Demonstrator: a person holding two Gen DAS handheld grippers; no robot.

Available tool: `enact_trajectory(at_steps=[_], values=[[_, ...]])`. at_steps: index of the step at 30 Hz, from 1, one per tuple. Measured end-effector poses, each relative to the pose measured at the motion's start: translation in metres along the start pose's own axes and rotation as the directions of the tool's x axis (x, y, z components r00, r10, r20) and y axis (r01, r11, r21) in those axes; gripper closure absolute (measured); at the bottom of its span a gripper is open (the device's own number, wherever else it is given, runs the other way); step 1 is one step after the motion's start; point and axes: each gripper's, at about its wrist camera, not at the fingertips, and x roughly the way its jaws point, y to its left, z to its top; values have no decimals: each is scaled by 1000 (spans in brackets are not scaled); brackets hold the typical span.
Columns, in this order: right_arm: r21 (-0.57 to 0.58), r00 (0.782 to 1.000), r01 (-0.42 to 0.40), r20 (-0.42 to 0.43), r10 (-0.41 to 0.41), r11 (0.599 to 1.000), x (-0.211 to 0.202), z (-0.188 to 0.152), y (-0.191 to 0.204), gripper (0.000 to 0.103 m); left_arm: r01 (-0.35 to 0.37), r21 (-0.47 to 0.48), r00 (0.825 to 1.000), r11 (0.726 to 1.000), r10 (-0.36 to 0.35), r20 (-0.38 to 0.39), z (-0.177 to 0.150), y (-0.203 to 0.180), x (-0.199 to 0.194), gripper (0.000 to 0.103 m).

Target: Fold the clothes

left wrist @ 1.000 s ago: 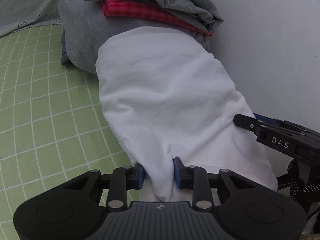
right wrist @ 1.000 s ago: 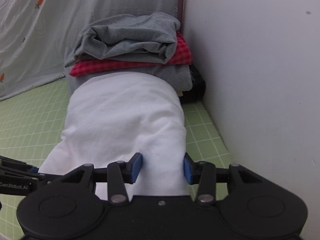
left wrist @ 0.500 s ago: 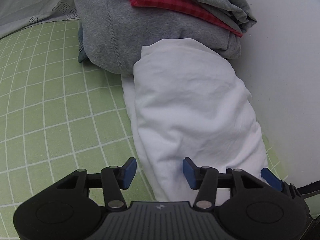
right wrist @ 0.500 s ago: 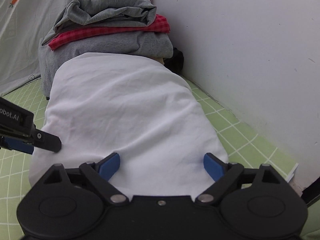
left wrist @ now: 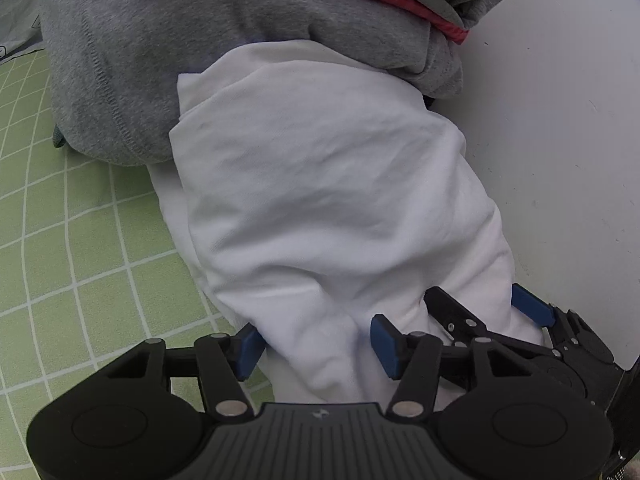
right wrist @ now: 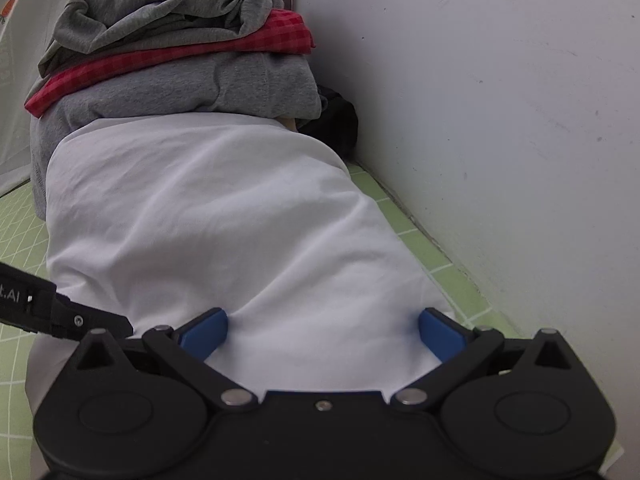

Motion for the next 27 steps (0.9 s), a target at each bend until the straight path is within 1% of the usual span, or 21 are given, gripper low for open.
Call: enact_trajectory(at_steps=[3, 5, 7, 8, 9, 10, 11, 13, 14, 15, 17, 20, 23, 25, 26, 27], values=[[-11, 1000, 3, -15, -3, 1000, 1, 2, 1, 0, 13, 30, 1000, 999, -13, -2, 4, -3, 0, 43], [-3, 999, 30, -37, -30, 1000, -3, 4, 6, 0, 16, 57, 1000, 998, -16, 7, 6, -4, -4, 42], [36, 994, 79, -77, -76, 996, -8, 8, 11, 0, -13, 120, 997, 993, 4, 72, 1, -1, -30, 42], [43, 991, 112, -82, -108, 993, -13, 9, 16, 0, -28, 150, 994, 988, 13, 104, -1, 0, -42, 41], [42, 986, 149, -76, -145, 988, -21, 9, 22, 0, -45, 179, 990, 983, 20, 137, -3, 1, -55, 35], [41, 983, 176, -59, -174, 983, -31, 8, 30, 0, -61, 206, 984, 977, 24, 175, -6, 2, -69, 25], [39, 981, 193, -30, -191, 981, -43, 6, 37, 0, -74, 224, 975, 972, 23, 223, -10, 3, -85, 19], [50, 980, 197, 23, -199, 979, -67, 4, 51, 0, -103, 236, 945, 966, 21, 326, -17, 5, -119, 2], [62, 980, 190, 52, -193, 980, -82, 4, 59, 0, -117, 236, 927, 965, 20, 376, -22, 6, -136, 0], [74, 979, 183, 75, -189, 980, -95, 4, 65, 0, -127, 230, 911, 965, 21, 412, -28, 6, -152, 0], [112, 977, 175, 106, -187, 978, -121, 5, 79, 0, -140, 215, 893, 966, 29, 449, -39, 8, -175, 0], [152, 976, 158, 127, -178, 976, -152, 6, 96, 0, -159, 192, 863, 968, 41, 504, -56, 11, -210, 0], [141, 982, 102, 143, -123, 985, -179, 2, 113, 0, -176, 168, 830, 970, 54, 555, -74, 14, -244, 0], [114, 982, 101, 145, -117, 988, -199, -7, 129, 0, -187, 151, 806, 971, 63, 589, -85, 16, -268, 0], [107, 983, 103, 143, -118, 989, -208, -12, 136, 0, -187, 148, 800, 971, 64, 596, -91, 18, -277, 0], [106, 983, 104, 141, -119, 989, -216, -18, 143, 0, -179, 154, 808, 972, 56, 587, -99, 21, -283, 0]])
